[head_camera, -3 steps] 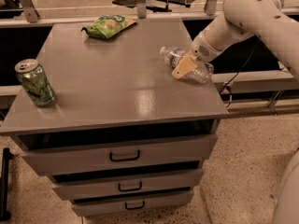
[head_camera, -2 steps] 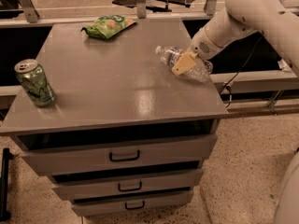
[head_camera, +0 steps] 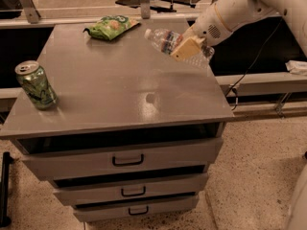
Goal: Pick water bottle
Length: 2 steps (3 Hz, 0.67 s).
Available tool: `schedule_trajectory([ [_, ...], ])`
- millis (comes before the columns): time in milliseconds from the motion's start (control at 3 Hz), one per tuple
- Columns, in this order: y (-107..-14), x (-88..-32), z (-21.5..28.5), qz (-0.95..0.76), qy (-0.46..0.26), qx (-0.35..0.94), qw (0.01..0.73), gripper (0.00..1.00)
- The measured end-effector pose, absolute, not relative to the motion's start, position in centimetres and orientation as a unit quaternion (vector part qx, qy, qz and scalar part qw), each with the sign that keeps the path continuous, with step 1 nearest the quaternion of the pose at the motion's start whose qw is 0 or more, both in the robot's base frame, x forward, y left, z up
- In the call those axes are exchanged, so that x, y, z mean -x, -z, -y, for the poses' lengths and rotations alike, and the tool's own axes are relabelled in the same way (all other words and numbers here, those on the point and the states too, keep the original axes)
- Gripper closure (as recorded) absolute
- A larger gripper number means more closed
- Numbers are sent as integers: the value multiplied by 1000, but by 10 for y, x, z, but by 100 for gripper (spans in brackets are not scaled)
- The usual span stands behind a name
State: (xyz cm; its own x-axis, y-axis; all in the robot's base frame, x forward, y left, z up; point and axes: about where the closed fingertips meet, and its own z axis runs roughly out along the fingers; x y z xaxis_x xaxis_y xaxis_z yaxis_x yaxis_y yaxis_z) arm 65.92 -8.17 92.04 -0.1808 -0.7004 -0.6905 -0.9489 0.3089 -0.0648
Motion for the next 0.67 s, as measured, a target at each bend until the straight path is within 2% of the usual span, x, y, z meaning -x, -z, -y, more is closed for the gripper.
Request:
schedule_trajectory([
  [667,-962,-636,65,-685,-232,599,343,100],
])
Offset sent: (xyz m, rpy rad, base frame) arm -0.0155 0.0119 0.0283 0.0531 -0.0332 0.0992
